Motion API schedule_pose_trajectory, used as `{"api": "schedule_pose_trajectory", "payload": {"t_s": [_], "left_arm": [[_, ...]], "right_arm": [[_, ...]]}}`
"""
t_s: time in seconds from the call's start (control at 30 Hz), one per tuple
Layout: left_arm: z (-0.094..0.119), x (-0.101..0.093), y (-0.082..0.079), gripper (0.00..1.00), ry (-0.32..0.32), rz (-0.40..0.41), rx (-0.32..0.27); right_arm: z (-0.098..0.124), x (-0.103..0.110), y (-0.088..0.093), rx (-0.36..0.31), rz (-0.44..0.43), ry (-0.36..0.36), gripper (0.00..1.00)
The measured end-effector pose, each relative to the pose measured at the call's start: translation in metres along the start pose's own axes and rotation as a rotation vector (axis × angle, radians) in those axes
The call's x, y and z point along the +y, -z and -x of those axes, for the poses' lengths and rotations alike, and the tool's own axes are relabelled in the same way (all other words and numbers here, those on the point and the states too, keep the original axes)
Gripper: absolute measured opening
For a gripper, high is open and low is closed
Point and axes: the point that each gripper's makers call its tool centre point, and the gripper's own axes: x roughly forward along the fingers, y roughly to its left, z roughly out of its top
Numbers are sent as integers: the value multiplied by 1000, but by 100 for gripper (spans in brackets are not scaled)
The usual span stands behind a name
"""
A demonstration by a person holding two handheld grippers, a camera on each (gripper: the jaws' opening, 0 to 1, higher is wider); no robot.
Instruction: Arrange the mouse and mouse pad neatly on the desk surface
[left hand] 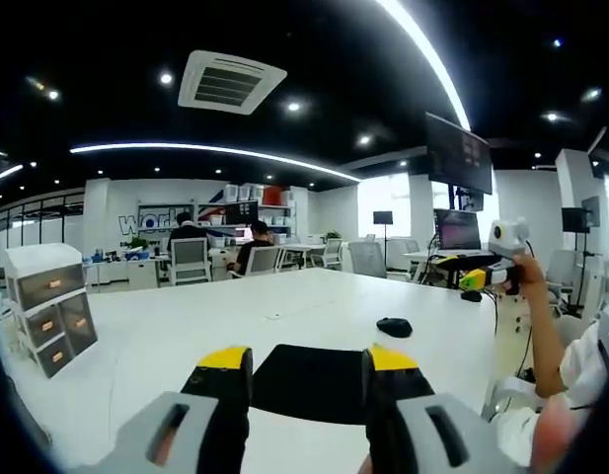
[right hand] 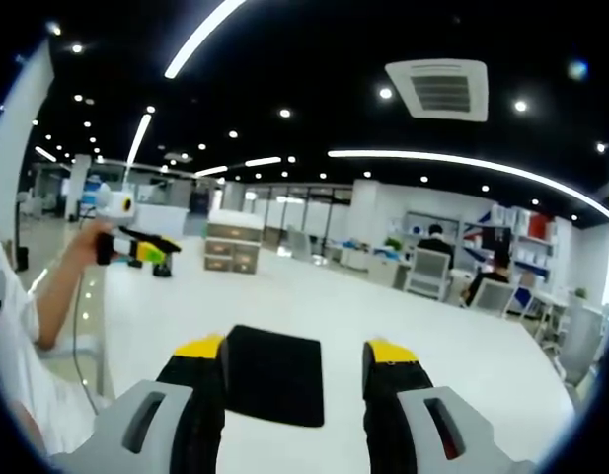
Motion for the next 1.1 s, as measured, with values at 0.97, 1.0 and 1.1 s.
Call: {"api": "schedule_pose_trajectory", "payload": {"t_s": [0.97, 1.0, 1.1], "left_arm": [[1, 0, 0, 45, -2, -1, 5], [1, 0, 0, 45, -2, -1, 4], [0, 0, 1, 45, -2, -2, 9]], "right_arm": [[-13, 20, 3, 17, 34, -54, 54], [-14, 21, 3, 19, 34, -57, 54], [-16, 24, 4, 24, 39, -62, 54]]}}
